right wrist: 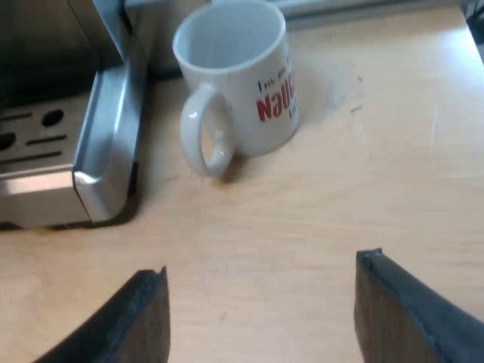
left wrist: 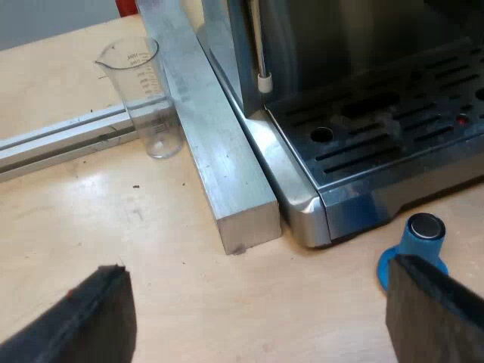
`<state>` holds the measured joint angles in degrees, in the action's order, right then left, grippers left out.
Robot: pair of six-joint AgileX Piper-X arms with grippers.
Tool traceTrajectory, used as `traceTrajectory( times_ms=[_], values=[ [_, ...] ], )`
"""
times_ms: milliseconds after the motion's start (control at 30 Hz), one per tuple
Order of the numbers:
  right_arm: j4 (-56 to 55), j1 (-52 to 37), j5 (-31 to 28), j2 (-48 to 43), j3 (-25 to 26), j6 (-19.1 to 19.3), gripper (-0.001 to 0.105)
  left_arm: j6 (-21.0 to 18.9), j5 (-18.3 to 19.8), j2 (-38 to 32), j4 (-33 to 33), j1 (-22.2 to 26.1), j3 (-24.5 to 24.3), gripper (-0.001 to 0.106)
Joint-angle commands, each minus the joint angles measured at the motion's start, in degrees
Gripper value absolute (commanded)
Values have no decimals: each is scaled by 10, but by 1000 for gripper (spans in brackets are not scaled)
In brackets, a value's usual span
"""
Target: Put the handle in the coffee machine
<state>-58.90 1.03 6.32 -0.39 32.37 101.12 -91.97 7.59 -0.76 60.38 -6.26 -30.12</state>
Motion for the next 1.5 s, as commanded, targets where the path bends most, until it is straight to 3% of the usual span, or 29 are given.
traceTrajectory(
  times_ms=[33, 167, 1500],
  values=[
    [2, -2, 4, -25, -5, 2, 55, -7, -5, -80, -2, -6, -3, 70],
    [4, -2, 4, -25, -24, 1, 55, -7, -5, -80, -2, -6, -3, 70],
    [4, -2, 0, -25, -24, -12, 55, -7, -1, -80, -2, -6, -3, 70]
  ],
)
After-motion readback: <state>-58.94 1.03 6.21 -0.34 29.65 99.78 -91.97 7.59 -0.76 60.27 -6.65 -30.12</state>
